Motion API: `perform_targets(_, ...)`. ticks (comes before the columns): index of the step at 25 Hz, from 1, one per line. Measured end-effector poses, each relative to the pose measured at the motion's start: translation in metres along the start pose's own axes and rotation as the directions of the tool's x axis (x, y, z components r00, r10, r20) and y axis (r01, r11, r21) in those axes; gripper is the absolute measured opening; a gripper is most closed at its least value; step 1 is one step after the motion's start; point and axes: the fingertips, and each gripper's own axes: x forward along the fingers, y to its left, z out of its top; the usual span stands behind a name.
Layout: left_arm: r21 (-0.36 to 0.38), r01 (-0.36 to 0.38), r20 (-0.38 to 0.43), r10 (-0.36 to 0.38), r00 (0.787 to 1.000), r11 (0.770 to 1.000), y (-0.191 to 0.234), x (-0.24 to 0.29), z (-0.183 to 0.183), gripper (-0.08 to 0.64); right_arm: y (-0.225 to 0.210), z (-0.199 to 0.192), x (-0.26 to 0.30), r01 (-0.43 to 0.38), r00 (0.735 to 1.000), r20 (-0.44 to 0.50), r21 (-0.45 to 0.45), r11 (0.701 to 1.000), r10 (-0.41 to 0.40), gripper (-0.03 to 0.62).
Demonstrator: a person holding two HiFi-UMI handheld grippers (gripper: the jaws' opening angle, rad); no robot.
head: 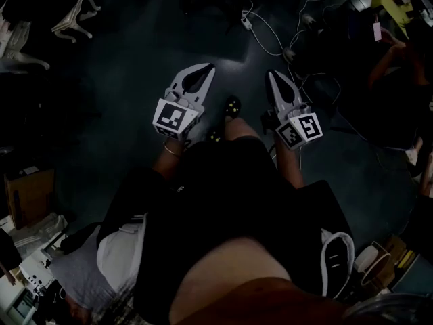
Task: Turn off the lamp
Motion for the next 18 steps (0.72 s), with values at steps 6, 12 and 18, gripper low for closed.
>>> perform_targets(6,-0.008,-0.008,0.001,0.008,1.000,1.000,0.012,0.017,0.003,0.008,-0.021,-0.003,0.020,-0.008,1.000,-0.027,-0.002,1.000,0.008,0.002)
perform_targets(12,0.010,-0.031,-0.025,0.031,0.999,0.999,0.030,0.047,0.003,0.008,-0.048,0.003,0.040,-0.048,0.999,-0.013,0.001,0.999,0.049,0.001)
perform_targets(18,0.032,-0.002,-0.028,0.003,1.000,1.000,0.037,0.098,0.011,0.008,-0.085,0.021,0.060,-0.067,0.998,0.021,0.011,0.998,0.067,0.000)
